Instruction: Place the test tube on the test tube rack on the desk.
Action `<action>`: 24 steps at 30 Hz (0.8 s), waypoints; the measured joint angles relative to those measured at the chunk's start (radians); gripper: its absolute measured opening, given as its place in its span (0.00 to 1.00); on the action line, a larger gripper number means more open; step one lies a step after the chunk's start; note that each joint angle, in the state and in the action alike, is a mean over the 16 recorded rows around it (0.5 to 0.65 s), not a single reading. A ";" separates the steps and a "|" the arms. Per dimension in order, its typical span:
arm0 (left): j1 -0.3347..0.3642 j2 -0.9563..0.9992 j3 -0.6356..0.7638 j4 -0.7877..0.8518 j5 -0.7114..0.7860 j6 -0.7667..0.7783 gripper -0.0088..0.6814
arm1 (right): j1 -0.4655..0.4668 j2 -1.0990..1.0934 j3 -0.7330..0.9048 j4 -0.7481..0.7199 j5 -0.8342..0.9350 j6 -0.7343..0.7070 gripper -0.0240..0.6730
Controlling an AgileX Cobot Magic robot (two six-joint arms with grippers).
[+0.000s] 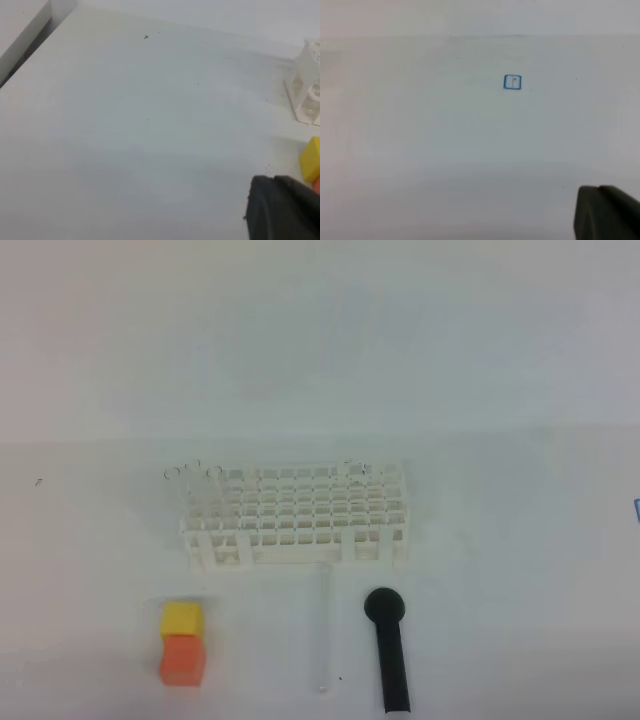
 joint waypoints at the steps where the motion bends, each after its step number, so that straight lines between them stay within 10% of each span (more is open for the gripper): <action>1: 0.000 0.000 0.000 0.000 0.000 0.000 0.01 | 0.000 0.000 0.000 0.000 0.000 0.001 0.03; 24: 0.000 0.002 0.000 0.000 0.000 0.000 0.01 | 0.000 0.000 0.000 0.000 0.000 0.009 0.03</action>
